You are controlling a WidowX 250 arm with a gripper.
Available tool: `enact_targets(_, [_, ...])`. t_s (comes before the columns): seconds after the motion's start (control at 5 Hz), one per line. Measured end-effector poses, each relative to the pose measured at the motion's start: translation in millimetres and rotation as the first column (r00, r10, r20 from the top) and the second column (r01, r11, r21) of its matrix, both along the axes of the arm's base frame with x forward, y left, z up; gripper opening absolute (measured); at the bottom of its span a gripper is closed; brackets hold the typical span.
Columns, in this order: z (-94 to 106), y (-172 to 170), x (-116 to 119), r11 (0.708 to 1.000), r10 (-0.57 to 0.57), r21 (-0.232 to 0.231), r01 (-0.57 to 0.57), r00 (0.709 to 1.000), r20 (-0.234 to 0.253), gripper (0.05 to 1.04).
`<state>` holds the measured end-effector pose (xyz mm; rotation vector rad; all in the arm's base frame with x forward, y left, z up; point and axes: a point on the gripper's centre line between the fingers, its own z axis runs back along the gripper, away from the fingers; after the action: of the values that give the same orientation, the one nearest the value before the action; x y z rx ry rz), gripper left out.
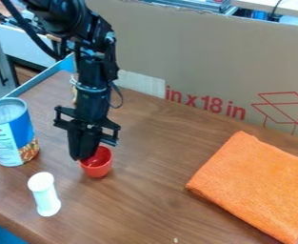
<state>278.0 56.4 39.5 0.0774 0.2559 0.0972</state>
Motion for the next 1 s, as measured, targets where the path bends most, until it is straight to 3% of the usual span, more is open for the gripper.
enact_targets(0.2, [28.0, -4.2, -0.3, 0.999, 0.023, 0.024, -0.025, 0.996, 0.090, 0.569])
enact_targets(0.4, [36.2, -8.5, -2.9, 1.000, 0.024, 0.016, -0.026, 0.993, 0.115, 0.871])
enact_targets(0.6, [67.4, -5.6, -0.9, 0.998, 0.027, 0.045, -0.037, 0.978, 0.208, 1.012])
enact_targets(1.0, [115.4, 5.4, 35.5, 0.994, -0.094, 0.088, 0.066, 0.922, 0.375, 1.008])
